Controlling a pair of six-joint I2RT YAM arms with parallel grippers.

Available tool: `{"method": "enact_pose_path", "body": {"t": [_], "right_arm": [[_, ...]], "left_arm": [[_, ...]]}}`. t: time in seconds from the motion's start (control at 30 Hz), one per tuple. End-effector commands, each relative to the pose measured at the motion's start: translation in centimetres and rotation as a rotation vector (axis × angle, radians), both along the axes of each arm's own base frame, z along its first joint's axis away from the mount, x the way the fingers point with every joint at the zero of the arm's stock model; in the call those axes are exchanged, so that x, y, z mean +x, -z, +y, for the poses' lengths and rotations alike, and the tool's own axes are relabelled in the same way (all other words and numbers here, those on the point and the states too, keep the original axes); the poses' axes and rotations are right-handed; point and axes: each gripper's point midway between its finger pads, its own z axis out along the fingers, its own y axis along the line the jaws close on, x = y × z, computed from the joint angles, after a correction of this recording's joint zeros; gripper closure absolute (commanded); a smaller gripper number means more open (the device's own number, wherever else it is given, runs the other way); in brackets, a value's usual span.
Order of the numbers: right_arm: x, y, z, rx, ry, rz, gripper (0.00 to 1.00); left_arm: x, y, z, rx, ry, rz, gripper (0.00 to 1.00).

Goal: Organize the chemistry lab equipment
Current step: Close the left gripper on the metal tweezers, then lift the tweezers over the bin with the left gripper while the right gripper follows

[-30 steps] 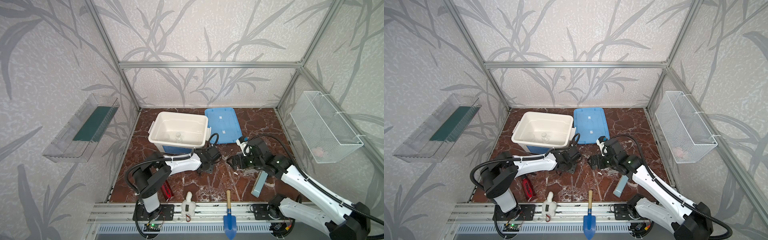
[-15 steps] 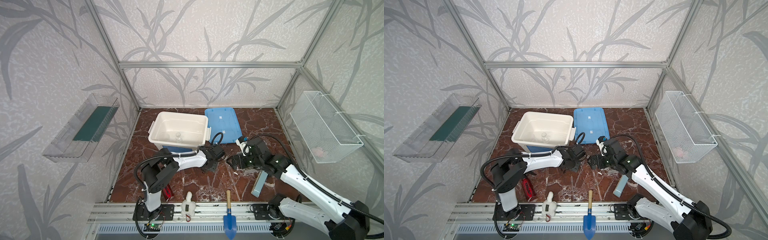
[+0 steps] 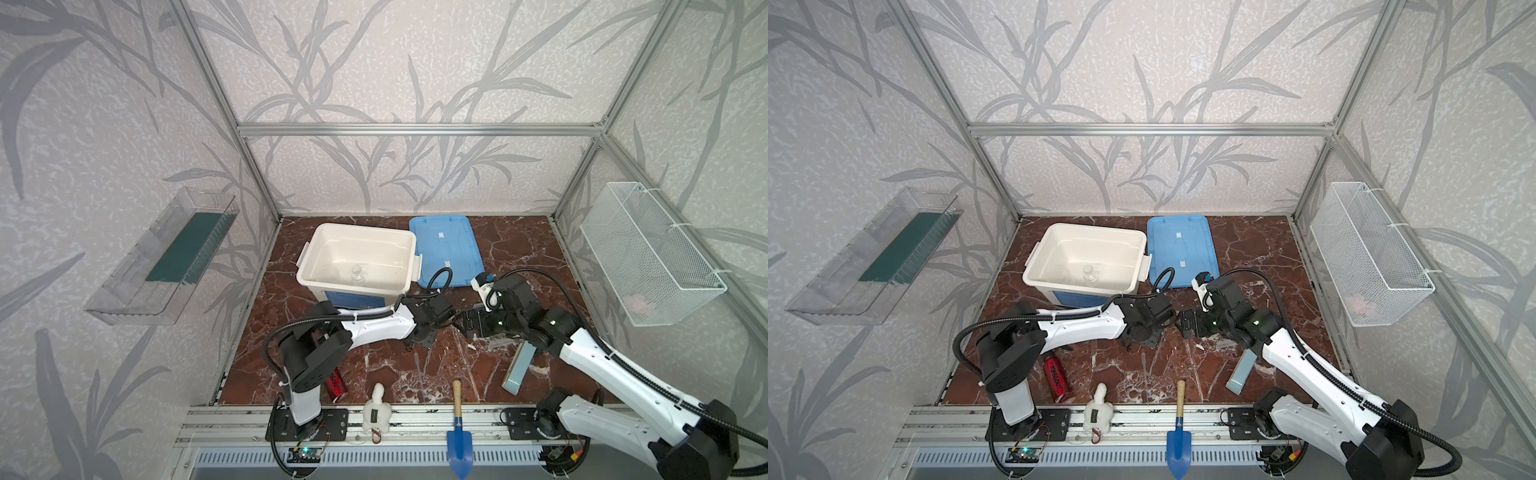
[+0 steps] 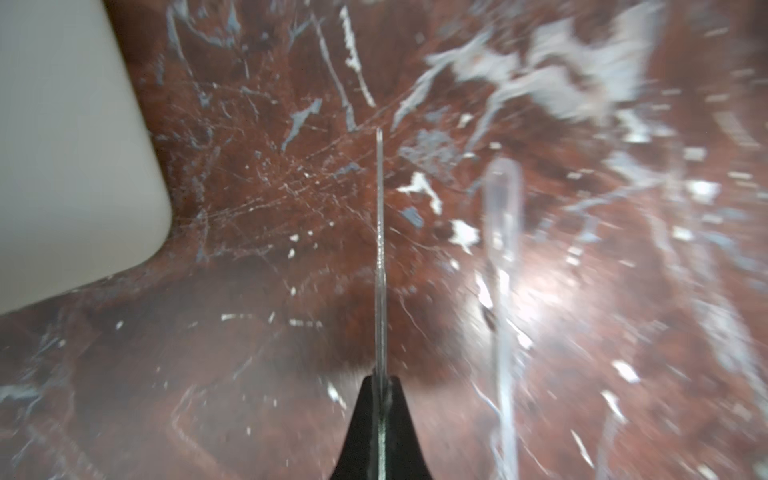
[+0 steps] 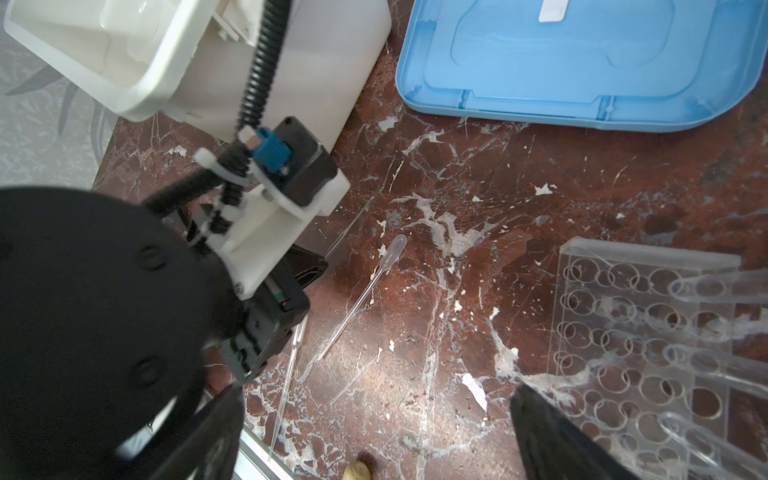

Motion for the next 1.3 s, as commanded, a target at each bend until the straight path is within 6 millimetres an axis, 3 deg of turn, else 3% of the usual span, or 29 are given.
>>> {"method": "enact_pose_path", "body": {"t": [0.0, 0.2, 0.33, 0.47, 0.57, 0.67, 0.8, 1.0, 1.13, 1.27], "right_arm": [[0.7, -1.6, -0.3, 0.013, 0.022, -0.067, 0.02], [1.1, -4.8, -1.3, 0.049, 0.066, -0.19, 0.03], [1.0, -7.5, -0.4, 0.11, 0.007, -0.27, 0.03], [1.5, -9.0, 0.8, 0.14, -0.029, -0.29, 0.03], [2.6, -10.3, 2.3, 0.164, -0.053, -0.293, 0.03], [3.8, -12.2, 4.6, 0.188, -0.093, -0.304, 0.03], [6.1, -13.7, 8.0, 0.192, -0.109, -0.297, 0.02], [10.4, -11.1, 11.6, 0.191, -0.051, -0.181, 0.06], [11.9, -10.4, 12.4, 0.2, -0.039, -0.179, 0.08], [13.0, -10.1, 12.9, 0.253, -0.042, -0.161, 0.12]], "left_arm": [[-0.3, -4.2, 0.5, -0.042, -0.015, -0.071, 1.0], [-1.1, -9.7, 1.6, -0.127, 0.0, -0.134, 1.0], [-0.7, -14.7, 3.4, -0.171, -0.035, -0.226, 1.0], [1.1, -22.5, 7.1, -0.154, -0.098, -0.374, 1.0], [2.9, -25.0, 8.7, -0.216, -0.147, -0.37, 1.0], [5.1, -25.5, 9.8, -0.236, -0.192, -0.361, 1.0], [8.7, -24.0, 9.9, -0.298, -0.234, -0.296, 1.0], [12.9, -20.2, 8.7, -0.362, -0.27, -0.239, 1.0], [14.5, -17.1, 9.3, -0.332, -0.314, -0.207, 1.0], [15.5, -14.0, 8.1, -0.364, -0.293, -0.147, 1.0]]}}
